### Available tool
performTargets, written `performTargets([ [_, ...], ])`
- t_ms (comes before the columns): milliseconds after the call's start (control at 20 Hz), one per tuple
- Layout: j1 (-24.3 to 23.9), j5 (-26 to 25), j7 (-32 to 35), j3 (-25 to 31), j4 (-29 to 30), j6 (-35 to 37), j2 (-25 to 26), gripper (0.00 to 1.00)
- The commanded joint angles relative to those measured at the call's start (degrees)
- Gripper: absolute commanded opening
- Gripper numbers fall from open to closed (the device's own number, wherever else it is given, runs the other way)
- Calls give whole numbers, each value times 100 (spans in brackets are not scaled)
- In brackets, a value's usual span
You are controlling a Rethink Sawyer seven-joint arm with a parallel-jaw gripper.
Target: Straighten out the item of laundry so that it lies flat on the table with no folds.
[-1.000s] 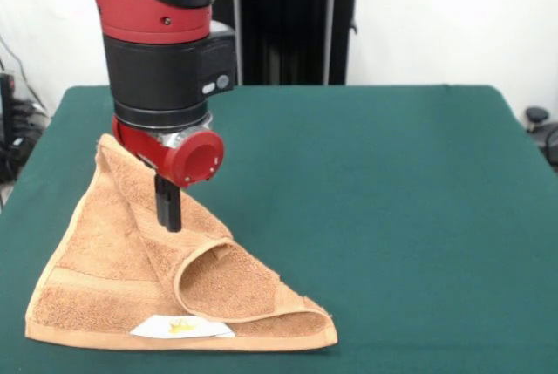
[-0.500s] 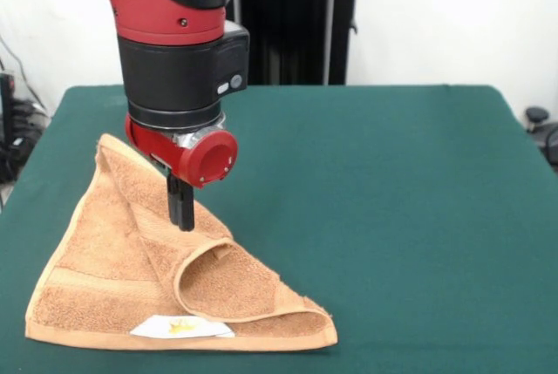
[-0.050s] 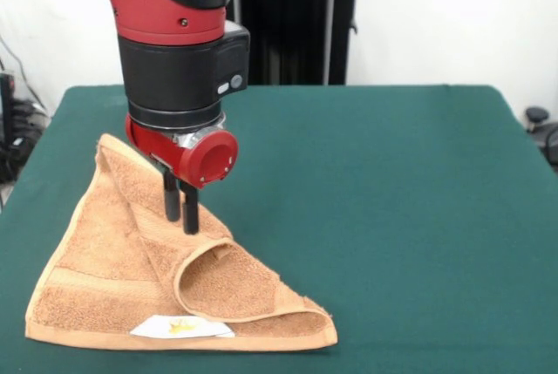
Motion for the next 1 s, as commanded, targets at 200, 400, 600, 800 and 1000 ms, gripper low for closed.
performTargets([
  [200,328,-178,-91,343,237,646,239,100],
  [400,240,-69,-161,507,313,659,189,100],
  [600,240,2,-125,578,311,660,211,100],
  [800,329,11,-16,551,180,618,311,100],
  [1000,375,12,32,543,117,595,394,100],
])
